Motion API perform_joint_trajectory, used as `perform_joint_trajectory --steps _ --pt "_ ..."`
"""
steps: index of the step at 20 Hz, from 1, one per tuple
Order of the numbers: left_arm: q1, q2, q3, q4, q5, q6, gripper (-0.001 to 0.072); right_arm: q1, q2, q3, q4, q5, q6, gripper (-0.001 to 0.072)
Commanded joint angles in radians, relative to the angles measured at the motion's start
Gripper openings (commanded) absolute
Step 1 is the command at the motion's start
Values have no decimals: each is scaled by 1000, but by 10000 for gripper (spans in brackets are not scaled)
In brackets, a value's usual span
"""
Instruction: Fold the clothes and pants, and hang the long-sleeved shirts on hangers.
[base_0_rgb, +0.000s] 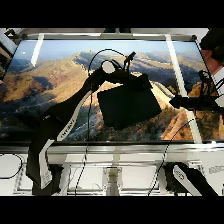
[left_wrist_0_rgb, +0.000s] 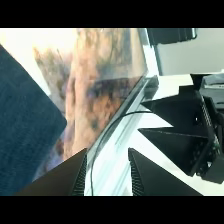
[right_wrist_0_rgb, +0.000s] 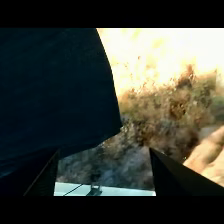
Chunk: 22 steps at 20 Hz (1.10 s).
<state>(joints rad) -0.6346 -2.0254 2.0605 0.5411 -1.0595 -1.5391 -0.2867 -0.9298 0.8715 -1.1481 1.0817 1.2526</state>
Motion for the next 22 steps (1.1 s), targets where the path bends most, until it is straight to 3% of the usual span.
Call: perform_joint_trajectory --steps 1,2,5,6,8,12,15,19,21,22 --pt "36 1 0 30 -63 36 287 1 -32 0 17 -60 -61 617" --pt "59 4 0 93 -121 23 188 3 -68 0 54 -69 -87 630" --pt "126 32 -24 349 -346 -50 194 65 -213 2 131 -142 -202 647" --pt "143 54 -57 420 -389 -59 249 99 -271 14 130 -174 -228 647" --pt "174 116 -150 570 -410 -64 268 155 -386 80 123 -172 -249 648" --pt "233 277 -447 807 -372 -81 267 210 -558 253 88 -152 -208 648" --pt "304 428 -774 816 -217 -81 267 226 -636 336 -8 -121 -159 647" --pt "399 638 -1142 813 -30 -80 266 239 -696 343 -9 -97 -144 640" --pt "437 725 -1239 813 14 -80 266 278 -719 343 -5 -84 -146 588" --pt "453 761 -1268 813 27 -80 267 305 -723 343 -6 -84 -147 505"
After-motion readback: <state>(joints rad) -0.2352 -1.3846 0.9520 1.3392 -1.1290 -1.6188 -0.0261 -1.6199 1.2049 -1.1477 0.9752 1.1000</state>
